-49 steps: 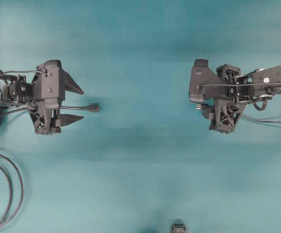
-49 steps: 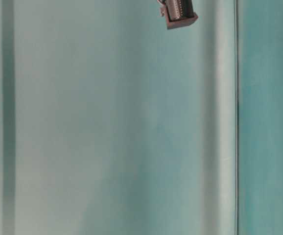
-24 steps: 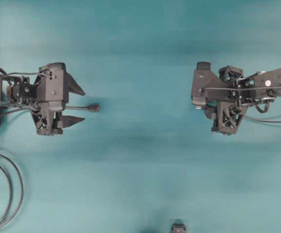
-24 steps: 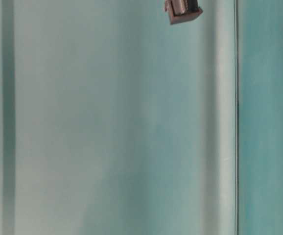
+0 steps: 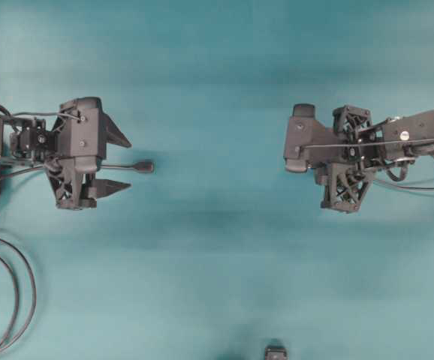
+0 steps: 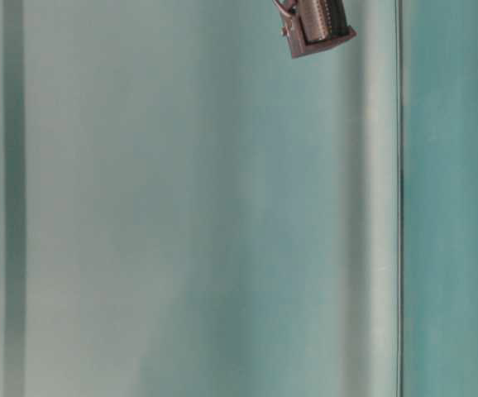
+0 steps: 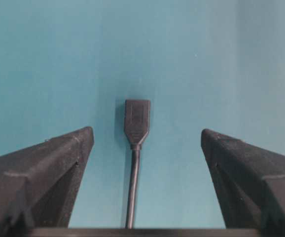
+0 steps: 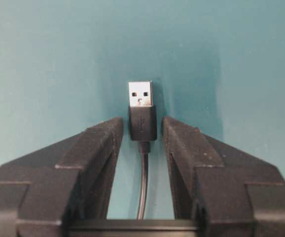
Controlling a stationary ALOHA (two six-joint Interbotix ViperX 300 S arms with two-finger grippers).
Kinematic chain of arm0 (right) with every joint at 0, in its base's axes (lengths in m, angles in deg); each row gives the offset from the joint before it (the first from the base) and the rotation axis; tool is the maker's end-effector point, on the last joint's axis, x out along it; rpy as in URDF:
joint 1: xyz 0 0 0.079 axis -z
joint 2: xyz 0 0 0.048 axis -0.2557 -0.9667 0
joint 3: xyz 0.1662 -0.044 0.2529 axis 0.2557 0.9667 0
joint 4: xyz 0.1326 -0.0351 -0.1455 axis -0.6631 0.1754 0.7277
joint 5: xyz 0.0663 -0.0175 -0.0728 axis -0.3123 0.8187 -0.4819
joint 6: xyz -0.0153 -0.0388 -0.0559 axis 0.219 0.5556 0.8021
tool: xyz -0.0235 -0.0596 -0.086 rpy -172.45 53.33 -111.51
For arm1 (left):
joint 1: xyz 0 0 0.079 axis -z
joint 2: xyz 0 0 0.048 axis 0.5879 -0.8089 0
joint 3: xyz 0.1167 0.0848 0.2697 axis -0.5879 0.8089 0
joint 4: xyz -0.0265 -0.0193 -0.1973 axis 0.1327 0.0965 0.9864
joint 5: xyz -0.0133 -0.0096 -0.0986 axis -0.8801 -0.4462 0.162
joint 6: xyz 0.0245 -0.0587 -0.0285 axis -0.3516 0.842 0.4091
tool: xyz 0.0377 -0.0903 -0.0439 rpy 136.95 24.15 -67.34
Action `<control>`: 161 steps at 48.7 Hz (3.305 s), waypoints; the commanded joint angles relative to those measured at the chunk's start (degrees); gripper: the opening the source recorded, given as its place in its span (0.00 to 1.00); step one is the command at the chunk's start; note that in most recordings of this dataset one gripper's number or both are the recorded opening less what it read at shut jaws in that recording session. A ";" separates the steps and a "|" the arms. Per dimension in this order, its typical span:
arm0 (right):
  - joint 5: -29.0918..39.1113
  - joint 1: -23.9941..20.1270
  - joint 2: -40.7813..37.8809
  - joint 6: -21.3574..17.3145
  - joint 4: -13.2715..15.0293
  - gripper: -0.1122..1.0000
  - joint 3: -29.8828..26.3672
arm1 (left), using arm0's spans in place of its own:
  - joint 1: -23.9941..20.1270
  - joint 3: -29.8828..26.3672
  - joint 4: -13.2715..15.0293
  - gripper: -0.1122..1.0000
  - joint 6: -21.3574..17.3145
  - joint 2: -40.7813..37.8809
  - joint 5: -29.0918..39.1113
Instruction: Insert the USB using both arms.
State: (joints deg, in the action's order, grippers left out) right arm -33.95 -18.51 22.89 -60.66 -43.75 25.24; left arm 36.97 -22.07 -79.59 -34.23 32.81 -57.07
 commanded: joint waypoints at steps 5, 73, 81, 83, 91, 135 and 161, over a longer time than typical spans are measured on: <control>1.23 -0.62 -1.58 -0.18 -0.09 0.41 -0.18 | 0.18 -1.14 -0.18 0.91 -0.62 0.26 0.97; 2.02 -0.70 2.29 -1.14 -0.09 0.26 -2.11 | -0.35 -6.68 -0.44 0.77 -2.55 -11.87 3.08; 2.02 -0.62 2.29 -1.14 -0.09 0.27 -2.29 | -0.35 -6.68 -0.44 0.76 -2.55 -13.27 2.90; 2.02 -0.62 2.29 -1.14 -0.09 0.27 -2.37 | -0.35 -6.68 -0.44 0.76 -2.55 -13.45 2.81; 2.37 -0.70 2.29 -1.14 0.00 0.27 -2.72 | -1.05 -6.77 -0.44 0.76 -2.64 -13.62 1.67; 4.48 -0.62 2.29 -1.23 1.76 0.26 -4.04 | 0.00 -8.44 -0.53 0.36 -6.50 -15.03 4.66; 7.82 -0.70 4.75 -1.14 3.43 0.27 -6.59 | 0.35 -10.02 1.14 0.36 -2.02 -8.79 6.94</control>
State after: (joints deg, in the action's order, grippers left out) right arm -27.45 -19.12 24.74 -61.80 -41.56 20.93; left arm 36.97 -30.33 -79.33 -38.71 19.63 -50.92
